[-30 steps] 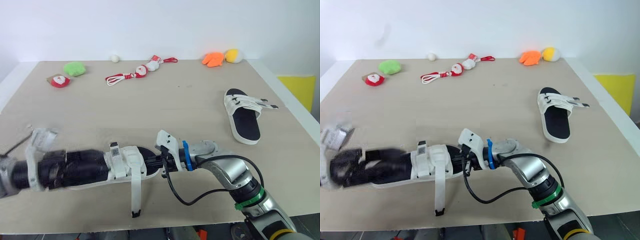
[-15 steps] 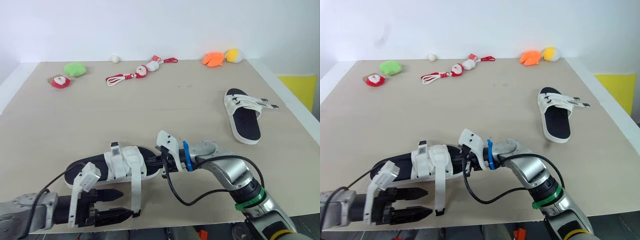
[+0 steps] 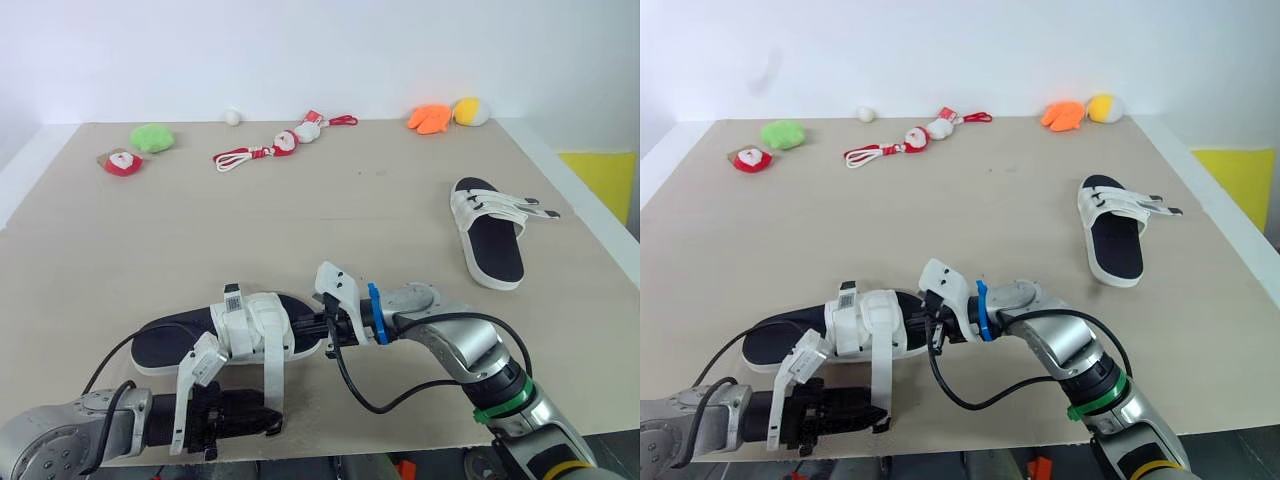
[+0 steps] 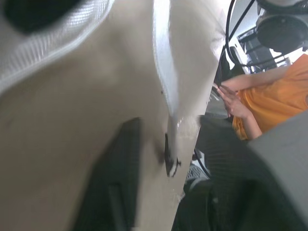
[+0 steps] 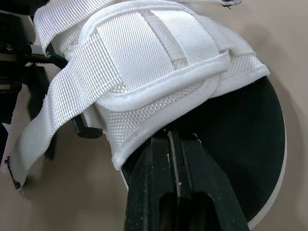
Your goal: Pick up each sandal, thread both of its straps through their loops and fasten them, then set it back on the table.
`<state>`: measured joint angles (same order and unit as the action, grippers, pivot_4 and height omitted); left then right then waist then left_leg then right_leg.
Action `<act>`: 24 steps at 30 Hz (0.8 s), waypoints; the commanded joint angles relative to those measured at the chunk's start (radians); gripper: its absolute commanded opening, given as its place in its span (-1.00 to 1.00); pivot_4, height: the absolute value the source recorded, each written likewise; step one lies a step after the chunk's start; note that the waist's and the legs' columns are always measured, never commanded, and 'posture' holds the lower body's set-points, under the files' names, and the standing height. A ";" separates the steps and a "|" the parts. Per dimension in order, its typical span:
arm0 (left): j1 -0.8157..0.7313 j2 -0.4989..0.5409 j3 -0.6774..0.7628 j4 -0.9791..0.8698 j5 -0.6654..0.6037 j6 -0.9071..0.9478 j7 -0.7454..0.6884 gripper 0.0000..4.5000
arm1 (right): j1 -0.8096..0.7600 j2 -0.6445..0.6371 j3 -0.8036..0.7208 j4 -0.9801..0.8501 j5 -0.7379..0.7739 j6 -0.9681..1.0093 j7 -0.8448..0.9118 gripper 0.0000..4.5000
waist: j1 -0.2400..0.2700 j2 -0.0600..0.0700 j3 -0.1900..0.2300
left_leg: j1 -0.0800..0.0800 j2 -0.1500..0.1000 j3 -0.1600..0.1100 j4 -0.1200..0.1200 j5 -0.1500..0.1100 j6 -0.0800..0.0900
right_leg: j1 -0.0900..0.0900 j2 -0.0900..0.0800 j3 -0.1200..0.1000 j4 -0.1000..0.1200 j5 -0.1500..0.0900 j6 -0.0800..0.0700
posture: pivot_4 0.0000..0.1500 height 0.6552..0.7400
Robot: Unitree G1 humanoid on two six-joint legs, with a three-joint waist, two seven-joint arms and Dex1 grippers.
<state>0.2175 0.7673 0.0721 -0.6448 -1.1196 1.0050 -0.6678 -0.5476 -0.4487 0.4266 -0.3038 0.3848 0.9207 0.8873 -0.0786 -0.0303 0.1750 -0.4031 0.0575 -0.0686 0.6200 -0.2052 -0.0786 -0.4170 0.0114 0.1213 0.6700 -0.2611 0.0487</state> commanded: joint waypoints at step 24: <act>-0.380 0.135 0.164 0.108 -0.414 0.017 0.197 -0.97 | 0.017 0.001 0.023 -0.006 0.002 0.022 -0.016 -1.00 | -0.001 -0.001 0.000 | 0.000 0.000 -0.001 0.000 0.000 0.000 | 0.000 0.001 0.000 0.000 0.002 0.005 | 1.00 1.00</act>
<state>-0.1426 0.8846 0.2126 -0.5452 -1.5250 1.0198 -0.4479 -0.5457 -0.4472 0.4297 -0.3128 0.3898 0.9311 0.8778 -0.0795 -0.0315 0.1755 -0.4033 0.0576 -0.0695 0.6199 -0.2052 -0.0785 -0.4171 0.0122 0.1211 0.6696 -0.2587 0.0535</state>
